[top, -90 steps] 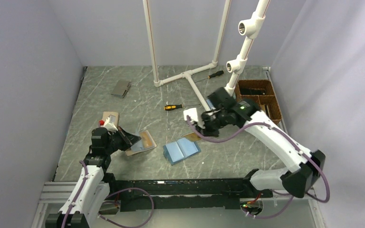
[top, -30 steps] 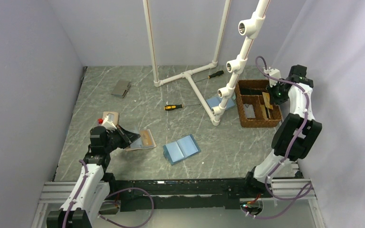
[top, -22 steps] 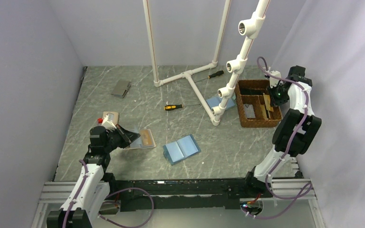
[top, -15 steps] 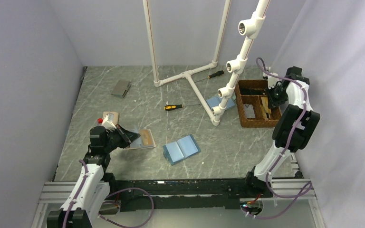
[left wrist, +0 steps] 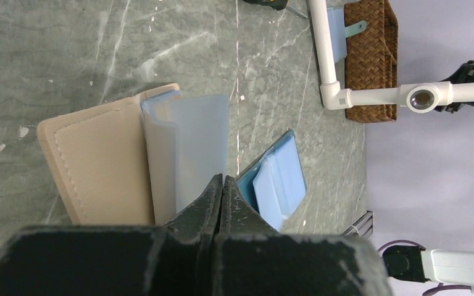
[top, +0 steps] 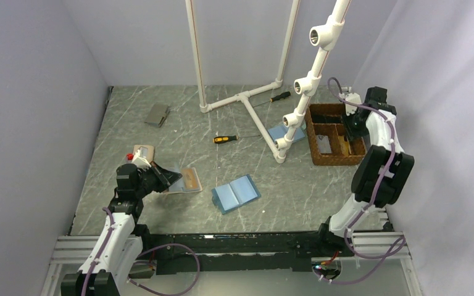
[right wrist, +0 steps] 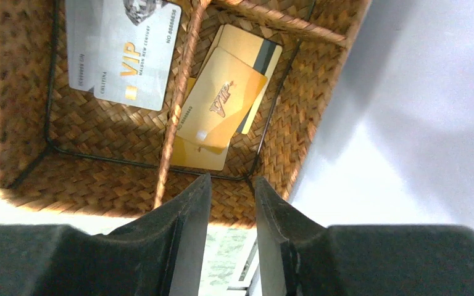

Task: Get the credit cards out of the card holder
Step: Place the credit card in the storage box, then remove the credit card from the card holder.

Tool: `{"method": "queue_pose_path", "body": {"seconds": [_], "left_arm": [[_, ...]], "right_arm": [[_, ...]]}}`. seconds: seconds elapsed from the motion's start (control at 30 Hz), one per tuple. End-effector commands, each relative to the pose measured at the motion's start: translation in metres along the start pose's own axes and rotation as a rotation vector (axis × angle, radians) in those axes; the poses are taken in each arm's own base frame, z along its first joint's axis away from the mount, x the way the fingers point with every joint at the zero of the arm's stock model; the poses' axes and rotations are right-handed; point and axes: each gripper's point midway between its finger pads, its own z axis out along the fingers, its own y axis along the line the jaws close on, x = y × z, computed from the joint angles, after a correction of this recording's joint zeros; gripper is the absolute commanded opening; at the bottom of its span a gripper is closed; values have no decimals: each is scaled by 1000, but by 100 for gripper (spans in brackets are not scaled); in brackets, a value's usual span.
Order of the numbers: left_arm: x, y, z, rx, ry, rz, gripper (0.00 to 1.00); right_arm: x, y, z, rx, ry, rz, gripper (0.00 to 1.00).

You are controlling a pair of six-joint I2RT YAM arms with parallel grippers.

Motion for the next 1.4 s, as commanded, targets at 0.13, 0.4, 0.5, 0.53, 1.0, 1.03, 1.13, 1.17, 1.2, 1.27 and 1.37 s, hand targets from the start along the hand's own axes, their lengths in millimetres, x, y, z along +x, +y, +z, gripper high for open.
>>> {"method": "queue_pose_path", "body": {"seconds": [0.13,0.4,0.5,0.53,1.0,1.03,1.13,1.17,1.2,1.27,1.37], "left_arm": [[-17,-25,-3,82,-32,53,0],[-20,-34,1,124,-7,48,0],[-21,-39,2,149,-3,48,0],[-21,-40,2,157,-2,48,0],[-21,-53,6,245,34,45,0],[-21,-54,6,251,38,43,0],[-21,-56,6,256,47,39,0],[-21,-57,6,257,46,39,0],[-22,-57,6,258,44,38,0],[-24,-59,7,264,44,35,0],[-26,-63,8,283,46,25,0]], "right_arm": [[13,25,-45,-43,-130,15,38],[65,87,-50,-244,-139,-178,36],[71,112,-60,-320,-196,-281,35],[73,120,-64,-346,-218,-321,35],[74,257,-83,-691,-349,-794,31],[72,270,-84,-707,-374,-848,31],[69,303,-89,-746,-455,-990,31],[69,313,-91,-763,-480,-1033,32],[67,321,-92,-777,-499,-1069,33],[61,340,-95,-805,-515,-1112,34],[47,372,-98,-819,-497,-1157,35]]}}
